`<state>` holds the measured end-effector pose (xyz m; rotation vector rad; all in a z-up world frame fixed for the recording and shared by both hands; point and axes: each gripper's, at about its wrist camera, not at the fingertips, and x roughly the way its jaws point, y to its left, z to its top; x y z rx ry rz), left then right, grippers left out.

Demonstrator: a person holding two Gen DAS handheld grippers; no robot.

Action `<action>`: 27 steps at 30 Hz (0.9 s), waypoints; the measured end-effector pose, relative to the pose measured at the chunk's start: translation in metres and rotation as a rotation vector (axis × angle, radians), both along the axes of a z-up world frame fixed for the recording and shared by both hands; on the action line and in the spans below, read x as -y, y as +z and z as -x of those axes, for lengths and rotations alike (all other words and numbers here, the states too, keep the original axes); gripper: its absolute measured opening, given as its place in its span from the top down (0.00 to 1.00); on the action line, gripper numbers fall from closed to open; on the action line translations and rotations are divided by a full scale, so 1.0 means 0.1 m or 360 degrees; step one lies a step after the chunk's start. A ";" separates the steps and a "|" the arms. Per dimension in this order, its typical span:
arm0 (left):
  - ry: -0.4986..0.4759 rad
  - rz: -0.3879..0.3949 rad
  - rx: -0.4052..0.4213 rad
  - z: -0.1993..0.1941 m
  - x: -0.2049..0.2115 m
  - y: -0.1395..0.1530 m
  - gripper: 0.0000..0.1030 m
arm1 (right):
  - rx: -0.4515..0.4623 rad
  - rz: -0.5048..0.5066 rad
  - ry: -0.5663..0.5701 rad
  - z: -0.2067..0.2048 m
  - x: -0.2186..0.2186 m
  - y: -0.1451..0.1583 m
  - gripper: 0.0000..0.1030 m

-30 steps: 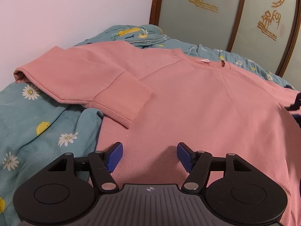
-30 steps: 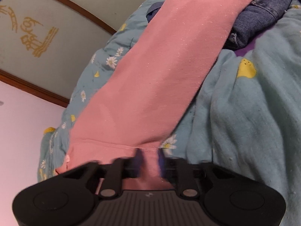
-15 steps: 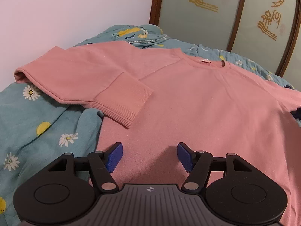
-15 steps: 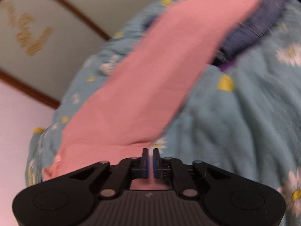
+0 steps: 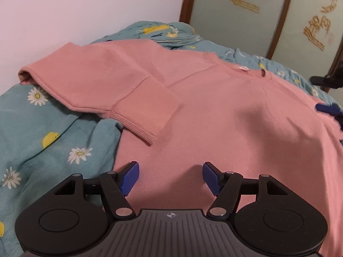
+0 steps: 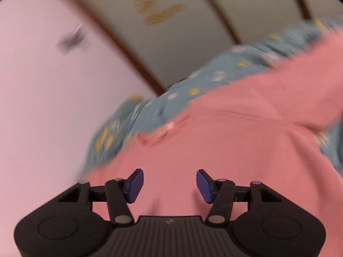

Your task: Fold clothes

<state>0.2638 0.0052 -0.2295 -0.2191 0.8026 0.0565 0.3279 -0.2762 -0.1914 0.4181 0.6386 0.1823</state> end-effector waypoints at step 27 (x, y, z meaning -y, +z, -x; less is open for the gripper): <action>0.0611 0.0141 -0.0072 -0.09 -1.02 0.31 0.37 | -0.0139 0.0864 0.0000 -2.89 -2.23 -0.50 0.87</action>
